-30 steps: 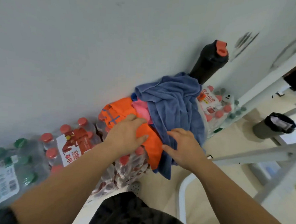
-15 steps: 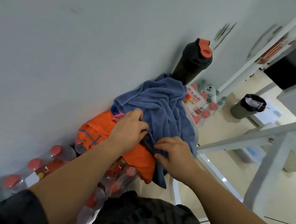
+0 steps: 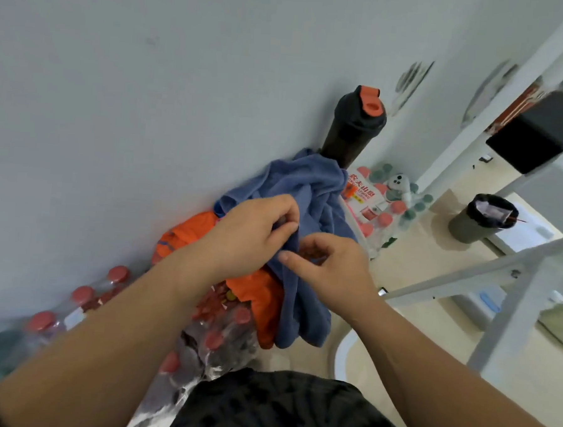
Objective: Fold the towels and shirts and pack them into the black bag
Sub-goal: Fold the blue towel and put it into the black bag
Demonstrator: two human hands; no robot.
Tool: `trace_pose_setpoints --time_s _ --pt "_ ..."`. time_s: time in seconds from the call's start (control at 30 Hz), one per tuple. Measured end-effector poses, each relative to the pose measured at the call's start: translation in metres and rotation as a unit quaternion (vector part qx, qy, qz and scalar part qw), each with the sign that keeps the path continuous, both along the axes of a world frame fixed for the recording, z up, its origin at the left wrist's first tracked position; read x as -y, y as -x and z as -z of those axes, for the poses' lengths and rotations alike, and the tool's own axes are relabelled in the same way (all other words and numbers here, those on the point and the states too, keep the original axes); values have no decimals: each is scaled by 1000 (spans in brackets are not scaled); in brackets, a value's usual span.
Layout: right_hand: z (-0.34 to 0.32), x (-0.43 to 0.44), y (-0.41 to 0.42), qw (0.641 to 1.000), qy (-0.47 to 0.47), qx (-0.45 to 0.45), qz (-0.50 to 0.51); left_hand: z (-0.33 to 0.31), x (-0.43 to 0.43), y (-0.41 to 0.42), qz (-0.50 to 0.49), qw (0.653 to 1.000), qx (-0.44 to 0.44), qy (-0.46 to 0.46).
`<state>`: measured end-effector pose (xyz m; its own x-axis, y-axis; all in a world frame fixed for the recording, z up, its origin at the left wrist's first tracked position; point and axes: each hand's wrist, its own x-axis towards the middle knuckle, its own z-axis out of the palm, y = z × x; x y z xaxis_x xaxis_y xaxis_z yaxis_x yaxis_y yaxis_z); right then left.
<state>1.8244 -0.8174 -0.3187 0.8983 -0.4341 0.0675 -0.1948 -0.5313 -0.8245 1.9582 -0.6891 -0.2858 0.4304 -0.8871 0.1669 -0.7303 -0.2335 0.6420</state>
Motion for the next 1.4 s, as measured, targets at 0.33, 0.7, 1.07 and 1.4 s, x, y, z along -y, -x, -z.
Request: trace_pose_setpoints --time_s 0.33,0.7,1.07,1.4 --pt "-50 21 22 978 -79 56 -183 -67 -51 65 -178 980 89 16" --pt "-51 -17 6 904 -69 -62 -418 -69 -178 159 -399 909 29 -118" --pt "57 -91 27 806 137 -252 -518 -29 -282 200 -535 843 -2 -60" --pt "61 -122 42 928 37 -215 -300 36 -367 176 -562 821 -52 -83"
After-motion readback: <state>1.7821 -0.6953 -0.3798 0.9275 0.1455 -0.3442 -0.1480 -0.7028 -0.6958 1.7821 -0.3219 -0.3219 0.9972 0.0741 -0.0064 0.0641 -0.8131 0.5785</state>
